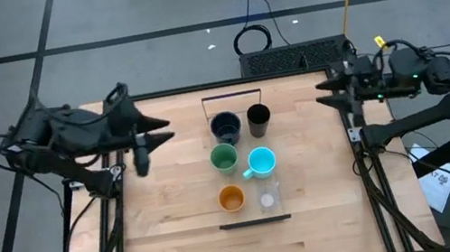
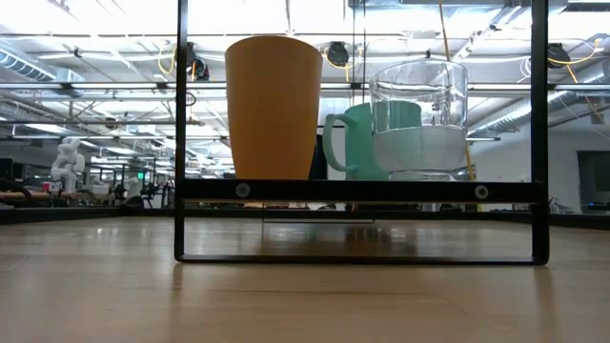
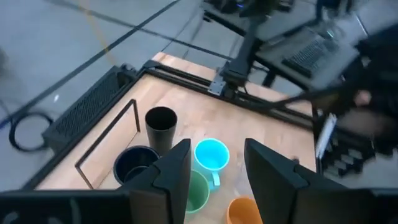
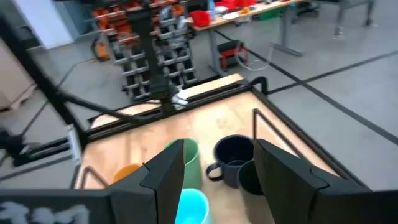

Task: Stack small to large cups/mugs on shelf
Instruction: Return to Home Position

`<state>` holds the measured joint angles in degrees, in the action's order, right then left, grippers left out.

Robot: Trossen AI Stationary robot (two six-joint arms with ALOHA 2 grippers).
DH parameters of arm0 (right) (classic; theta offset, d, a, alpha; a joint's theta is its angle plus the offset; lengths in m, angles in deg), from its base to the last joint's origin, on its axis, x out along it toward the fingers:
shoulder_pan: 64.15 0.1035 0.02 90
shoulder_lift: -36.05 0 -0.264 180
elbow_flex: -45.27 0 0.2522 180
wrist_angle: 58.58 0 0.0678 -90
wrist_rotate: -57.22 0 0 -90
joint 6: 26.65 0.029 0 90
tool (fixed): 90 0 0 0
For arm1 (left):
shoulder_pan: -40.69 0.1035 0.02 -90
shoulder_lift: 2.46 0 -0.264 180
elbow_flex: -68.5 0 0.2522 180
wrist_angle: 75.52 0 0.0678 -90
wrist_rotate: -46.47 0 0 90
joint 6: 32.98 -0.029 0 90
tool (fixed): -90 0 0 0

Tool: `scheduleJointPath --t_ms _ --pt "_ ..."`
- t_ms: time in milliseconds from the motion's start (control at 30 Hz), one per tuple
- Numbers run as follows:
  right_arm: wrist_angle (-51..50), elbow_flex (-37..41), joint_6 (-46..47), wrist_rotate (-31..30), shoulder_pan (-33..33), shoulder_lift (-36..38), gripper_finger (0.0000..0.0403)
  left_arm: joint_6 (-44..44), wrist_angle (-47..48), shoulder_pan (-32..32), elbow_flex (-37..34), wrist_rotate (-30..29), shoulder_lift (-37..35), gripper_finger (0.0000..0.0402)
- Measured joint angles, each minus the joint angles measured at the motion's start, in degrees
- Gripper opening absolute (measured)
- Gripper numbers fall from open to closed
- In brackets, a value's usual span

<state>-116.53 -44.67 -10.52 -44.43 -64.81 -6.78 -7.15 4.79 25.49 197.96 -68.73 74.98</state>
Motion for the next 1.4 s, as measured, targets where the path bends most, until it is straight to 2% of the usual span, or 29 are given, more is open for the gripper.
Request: scheduleJointPath --t_ms 100,233,367,533,667,800,933,1067,1233,1333,1400 --pt "-1.12 0.0 -0.81 1.57 0.03 1.9 0.0185 -6.37 0.87 -2.64 0.0 2.07 -1.15 0.015" --pt "-1.62 0.08 -6.48 4.97 0.02 5.25 0.0185 -12.99 0.12 -4.72 -0.04 1.32 -2.38 0.015" --pt "2.59 3.18 -12.03 6.17 0.04 10.74 0.0185 -21.17 -2.48 -7.22 -0.02 1.63 -4.19 0.015" --pt "12.39 13.17 -15.92 7.51 0.02 21.13 0.0185 -30.08 -6.8 -9.77 -0.04 7.65 -6.77 0.015" --pt "20.23 23.05 -17.74 7.25 0.02 30.34 0.0185 -30.27 -6.68 -10.81 -0.41 8.38 -8.95 0.015" --pt "24.68 30.84 -17.62 7.13 0.02 37.93 0.0185 -32.17 -7.09 -11.37 -4.54 9.71 -11.99 0.015" --pt "24.63 35.11 -16.7 6.91 0.02 42.17 0.0185 -32.03 -12.33 -11.3 -14.06 9.26 -17.8 0.015" --pt "24.43 36.65 -15.76 6.35 0.02 42.49 0.0185 -31.8 -23.68 -11.45 -28.76 10.33 -26.52 0.015" --pt "23.6 38.69 -21.72 3.75 0.0 42.1 0.0185 -30.59 -34.67 -11.34 -46.77 9.87 -38.08 0.015" --pt "23.8 39.64 -22.77 4.28 0.0 42.15 0.0185 -30.58 -40.54 -11.34 -55.41 6.74 -43.68 0.015" --pt "23.58 40.19 -21.44 4.3 0.0 42.14 0.0185 -30.46 -40.26 -11.34 -60.31 4.78 -47.49 0.015"
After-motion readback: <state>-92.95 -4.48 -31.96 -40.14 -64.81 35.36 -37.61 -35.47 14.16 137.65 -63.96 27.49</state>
